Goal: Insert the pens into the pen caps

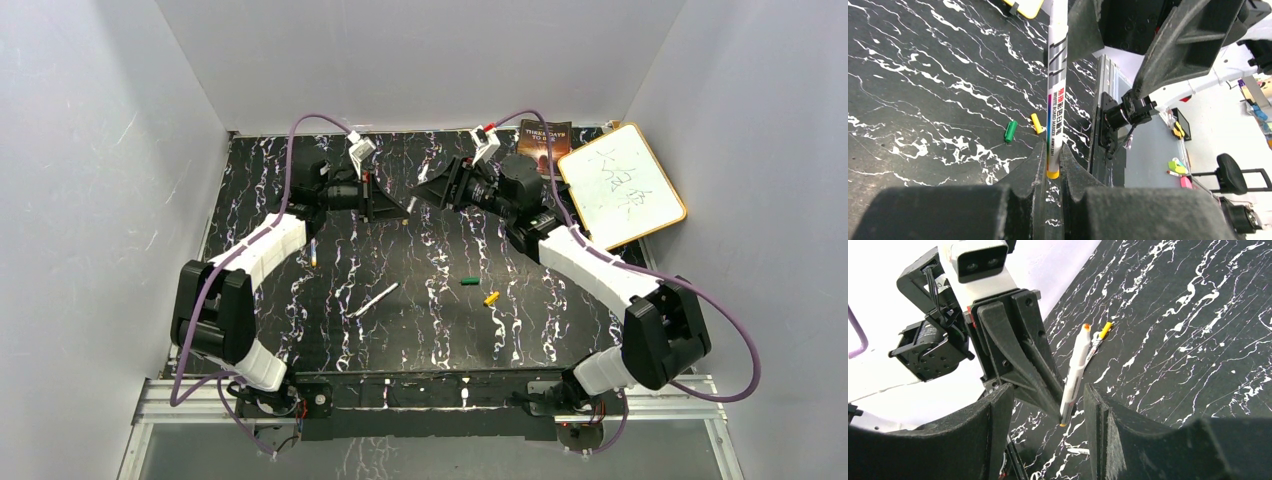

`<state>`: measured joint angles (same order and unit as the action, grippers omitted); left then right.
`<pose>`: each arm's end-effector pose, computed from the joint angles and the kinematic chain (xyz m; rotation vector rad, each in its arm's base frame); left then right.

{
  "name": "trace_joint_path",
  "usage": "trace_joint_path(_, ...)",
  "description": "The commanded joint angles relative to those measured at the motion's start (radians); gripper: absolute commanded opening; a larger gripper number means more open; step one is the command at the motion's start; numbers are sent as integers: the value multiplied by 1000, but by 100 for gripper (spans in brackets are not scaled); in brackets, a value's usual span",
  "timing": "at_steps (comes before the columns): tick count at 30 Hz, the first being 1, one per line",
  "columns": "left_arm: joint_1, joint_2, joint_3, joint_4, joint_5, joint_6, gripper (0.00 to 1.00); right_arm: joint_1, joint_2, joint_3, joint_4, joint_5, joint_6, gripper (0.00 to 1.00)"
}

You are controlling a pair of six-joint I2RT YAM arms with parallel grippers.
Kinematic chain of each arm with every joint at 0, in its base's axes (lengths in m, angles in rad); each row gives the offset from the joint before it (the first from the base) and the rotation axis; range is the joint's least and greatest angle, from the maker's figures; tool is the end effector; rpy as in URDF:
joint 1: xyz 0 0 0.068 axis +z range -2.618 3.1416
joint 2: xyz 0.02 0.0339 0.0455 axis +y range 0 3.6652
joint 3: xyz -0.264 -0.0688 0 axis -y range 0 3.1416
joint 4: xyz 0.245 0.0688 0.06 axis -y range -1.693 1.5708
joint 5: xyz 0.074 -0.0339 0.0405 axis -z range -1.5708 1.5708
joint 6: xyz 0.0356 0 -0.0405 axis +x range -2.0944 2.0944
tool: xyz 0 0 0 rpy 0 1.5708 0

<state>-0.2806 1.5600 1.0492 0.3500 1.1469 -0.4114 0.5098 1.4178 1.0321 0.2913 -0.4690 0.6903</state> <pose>0.3251 -0.1275 0.2959 0.7921 1.6953 -1.4696 0.2842 0.1773 0.3279 -0.2254 1.8121 1.2685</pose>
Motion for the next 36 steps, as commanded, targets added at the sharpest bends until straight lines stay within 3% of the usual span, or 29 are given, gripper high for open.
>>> trace_joint_path(1,-17,-50,38,-75,49,86,0,6,13,67,17,21,-27,51)
trace_joint_path(11,-32,-57,52,-108,64,108,0,6,34,70,14,25,-29,45)
trace_joint_path(15,-33,-57,54,-113,60,111,0,7,41,72,13,16,-25,19)
trace_joint_path(19,-32,-56,55,-114,42,111,0,12,40,77,7,11,-49,0)
trace_joint_path(26,-33,-47,38,-33,24,37,0,21,5,52,12,50,-69,0)
trace_joint_path(28,-33,-42,16,45,14,-29,20,22,-10,35,45,54,-59,0)
trace_joint_path(30,-33,-35,-8,158,12,-110,30,21,-22,21,72,53,-46,0)
trace_joint_path(33,-33,-19,-31,334,37,-235,31,22,-34,-6,136,30,-22,0)
trace_joint_path(36,-32,-13,-37,386,40,-283,28,23,-35,-14,145,28,-15,0)
